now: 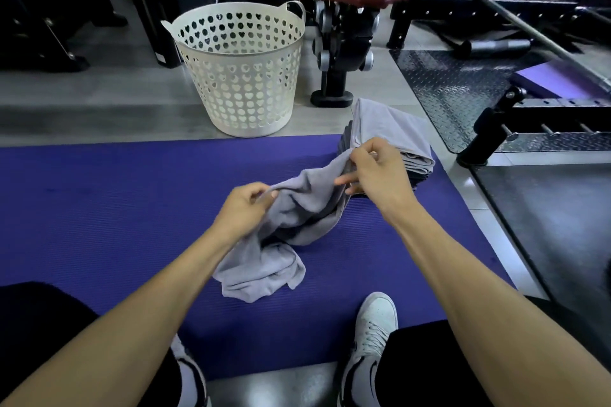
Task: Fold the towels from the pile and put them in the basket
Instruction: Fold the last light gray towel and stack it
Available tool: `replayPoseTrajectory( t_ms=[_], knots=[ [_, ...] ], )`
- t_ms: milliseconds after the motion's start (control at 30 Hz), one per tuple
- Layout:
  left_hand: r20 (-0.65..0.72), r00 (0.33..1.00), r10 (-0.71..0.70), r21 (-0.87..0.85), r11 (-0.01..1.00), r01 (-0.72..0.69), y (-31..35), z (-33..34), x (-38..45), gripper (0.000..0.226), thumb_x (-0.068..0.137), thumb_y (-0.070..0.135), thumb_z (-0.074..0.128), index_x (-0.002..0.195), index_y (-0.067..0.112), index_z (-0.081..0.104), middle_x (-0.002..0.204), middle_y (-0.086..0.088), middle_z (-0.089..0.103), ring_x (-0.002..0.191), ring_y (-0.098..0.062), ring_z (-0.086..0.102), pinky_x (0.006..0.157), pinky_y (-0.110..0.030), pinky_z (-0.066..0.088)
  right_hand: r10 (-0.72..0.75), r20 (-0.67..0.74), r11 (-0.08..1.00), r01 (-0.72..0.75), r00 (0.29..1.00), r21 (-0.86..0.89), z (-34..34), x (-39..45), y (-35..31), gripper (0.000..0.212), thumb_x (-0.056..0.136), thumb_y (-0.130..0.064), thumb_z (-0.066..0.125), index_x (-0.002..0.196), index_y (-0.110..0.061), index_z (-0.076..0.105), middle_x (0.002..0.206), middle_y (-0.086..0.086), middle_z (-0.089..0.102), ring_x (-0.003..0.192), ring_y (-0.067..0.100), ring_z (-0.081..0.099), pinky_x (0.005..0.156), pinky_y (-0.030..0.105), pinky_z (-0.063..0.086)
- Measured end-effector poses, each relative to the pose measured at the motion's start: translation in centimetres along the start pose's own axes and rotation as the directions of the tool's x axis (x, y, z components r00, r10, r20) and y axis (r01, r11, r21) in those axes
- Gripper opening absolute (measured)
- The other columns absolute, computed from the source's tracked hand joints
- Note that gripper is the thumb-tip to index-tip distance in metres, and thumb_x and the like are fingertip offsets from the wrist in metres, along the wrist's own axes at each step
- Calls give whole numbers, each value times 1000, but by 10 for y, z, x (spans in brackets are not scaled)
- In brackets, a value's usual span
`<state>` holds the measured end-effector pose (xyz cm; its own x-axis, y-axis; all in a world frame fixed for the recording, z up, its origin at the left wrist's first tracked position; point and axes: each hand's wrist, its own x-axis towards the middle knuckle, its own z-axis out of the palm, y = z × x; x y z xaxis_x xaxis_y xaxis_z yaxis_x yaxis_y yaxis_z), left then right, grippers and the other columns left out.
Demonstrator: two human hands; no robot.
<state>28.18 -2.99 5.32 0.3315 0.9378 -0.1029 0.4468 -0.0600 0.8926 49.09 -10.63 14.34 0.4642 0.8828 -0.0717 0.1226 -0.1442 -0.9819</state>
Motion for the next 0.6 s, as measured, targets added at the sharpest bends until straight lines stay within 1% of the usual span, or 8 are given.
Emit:
replayPoseTrajectory(
  t_ms=[100, 167, 233, 300, 367, 433, 533, 600],
  knots=[
    [190, 970, 153, 78, 982, -170, 43, -26, 1, 16, 96, 22, 62, 85, 15, 71, 74, -9, 67, 65, -5, 53, 62, -19, 42, -55, 91, 998, 55, 994, -6, 11, -2, 2, 2, 98, -10, 50, 97, -10, 51, 72, 8, 69, 63, 24, 71, 61, 32, 58],
    [279, 940, 195, 126, 963, -237, 67, -43, 0, 14, 96, 24, 62, 87, 19, 72, 77, -6, 69, 67, -4, 55, 63, -19, 42, -114, 187, 987, 132, 976, -86, 15, -1, 6, 15, 94, -11, 58, 108, -17, 56, 90, 4, 69, 76, 20, 72, 77, 33, 59],
    [365, 906, 215, 148, 947, -285, 84, -57, -1, 13, 96, 24, 62, 88, 24, 71, 74, 0, 66, 67, -4, 52, 64, -19, 41, -200, 315, 922, 288, 928, -261, 19, -4, 6, 39, 85, -17, 70, 122, -22, 57, 103, -3, 64, 88, 9, 67, 84, 21, 54],
    [440, 870, 223, 151, 936, -317, 91, -67, -4, 13, 97, 26, 61, 92, 23, 72, 81, -9, 68, 71, -14, 52, 69, -27, 42, -304, 419, 796, 470, 855, -382, 25, -7, 5, 57, 78, -26, 80, 130, -21, 58, 107, -4, 59, 92, 3, 57, 84, 9, 44],
    [482, 846, 230, 154, 928, -340, 95, -72, -8, 15, 97, 30, 60, 96, 22, 73, 91, -14, 70, 79, -30, 58, 74, -39, 46, -410, 467, 690, 601, 783, -403, 30, -7, 5, 45, 77, -30, 82, 119, -19, 68, 96, -4, 58, 87, 4, 52, 80, 10, 39],
    [472, 849, 236, 153, 927, -343, 93, -72, -11, 15, 96, 30, 62, 96, 21, 73, 90, -10, 71, 83, -28, 62, 75, -37, 48, -453, 475, 668, 640, 755, -380, 34, -7, 4, 19, 81, -24, 78, 98, -16, 75, 81, -5, 57, 77, 8, 52, 73, 18, 39],
    [408, 893, 191, 193, 938, -289, 76, -71, -10, 9, 88, 31, 72, 92, 23, 71, 84, -2, 70, 73, -9, 58, 67, -26, 45, -373, 423, 734, 541, 826, -411, 34, -7, -1, 5, 83, -19, 76, 86, -15, 76, 75, -6, 59, 72, 11, 55, 71, 23, 41],
    [384, 915, 126, 314, 914, -257, 54, -70, -7, 14, 82, 32, 79, 79, 28, 66, 70, 12, 64, 64, -2, 53, 62, -23, 42, -306, 347, 794, 439, 887, -421, 31, -6, -5, 3, 82, -19, 76, 83, -17, 77, 75, -5, 64, 72, 10, 58, 70, 21, 43]
  ],
)
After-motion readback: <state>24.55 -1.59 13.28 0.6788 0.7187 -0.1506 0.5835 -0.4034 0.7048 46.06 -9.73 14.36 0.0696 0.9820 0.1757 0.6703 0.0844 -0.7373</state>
